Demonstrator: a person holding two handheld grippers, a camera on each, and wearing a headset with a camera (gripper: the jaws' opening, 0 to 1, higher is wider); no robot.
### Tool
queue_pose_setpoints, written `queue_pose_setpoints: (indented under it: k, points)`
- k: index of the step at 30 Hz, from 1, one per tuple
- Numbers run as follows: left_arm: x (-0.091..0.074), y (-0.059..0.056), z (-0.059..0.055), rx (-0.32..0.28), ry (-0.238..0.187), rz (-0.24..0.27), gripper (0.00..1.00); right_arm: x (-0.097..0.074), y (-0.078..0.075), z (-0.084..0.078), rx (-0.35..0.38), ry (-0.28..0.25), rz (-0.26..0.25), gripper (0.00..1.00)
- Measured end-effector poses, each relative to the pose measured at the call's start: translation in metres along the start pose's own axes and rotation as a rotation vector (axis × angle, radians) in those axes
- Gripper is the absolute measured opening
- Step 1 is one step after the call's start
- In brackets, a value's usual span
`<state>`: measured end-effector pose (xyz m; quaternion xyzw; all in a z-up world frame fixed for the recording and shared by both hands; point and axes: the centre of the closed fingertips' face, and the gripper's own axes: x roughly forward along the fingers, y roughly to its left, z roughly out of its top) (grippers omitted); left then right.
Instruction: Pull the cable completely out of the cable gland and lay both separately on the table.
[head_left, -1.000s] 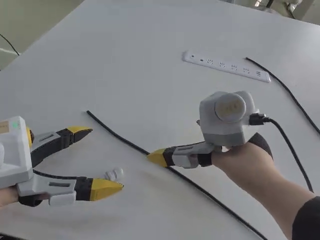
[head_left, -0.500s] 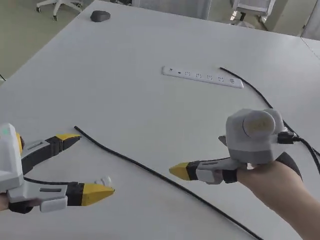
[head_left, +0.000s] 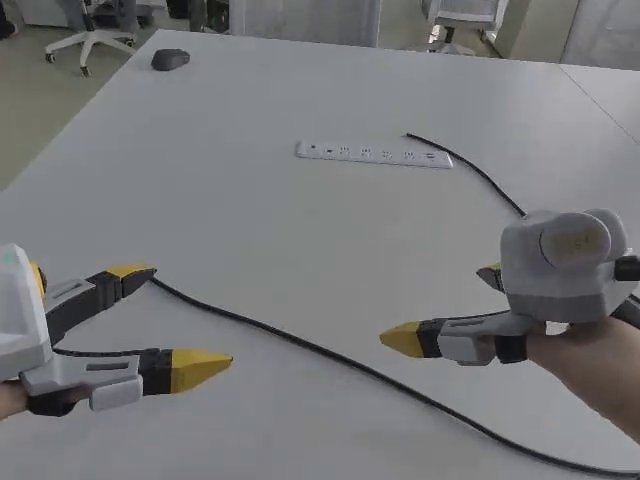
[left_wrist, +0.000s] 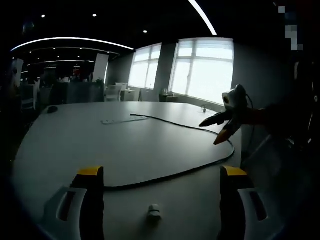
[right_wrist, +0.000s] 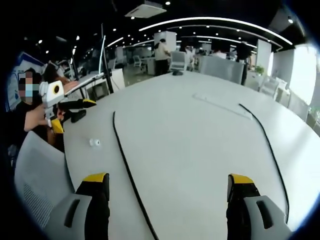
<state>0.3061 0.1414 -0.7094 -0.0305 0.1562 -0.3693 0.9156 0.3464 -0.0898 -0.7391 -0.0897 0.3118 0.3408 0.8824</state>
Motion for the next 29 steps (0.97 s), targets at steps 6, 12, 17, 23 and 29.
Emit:
queue_pose_setpoints:
  k: [6, 12, 17, 23, 29]
  points:
    - [0.0, 0.003, 0.011, -0.043, -0.034, 0.052, 0.96, -0.023, -0.005, -0.008, 0.05, -0.045, -0.03, 0.99]
    - [0.001, -0.009, 0.016, -0.017, -0.04, 0.057, 0.97, -0.043, -0.006, -0.019, 0.122, -0.095, -0.035, 0.99]
    - [-0.002, -0.012, 0.013, -0.011, -0.026, 0.084, 0.99, -0.054, 0.0, -0.016, 0.124, -0.136, -0.032, 0.99]
    - [-0.006, -0.012, 0.011, -0.032, -0.023, 0.11, 0.99, -0.064, -0.002, -0.015, 0.134, -0.156, -0.052, 0.99]
    - [-0.006, -0.017, 0.012, -0.022, -0.012, 0.104, 0.99, -0.067, -0.002, -0.014, 0.133, -0.165, -0.045, 0.99]
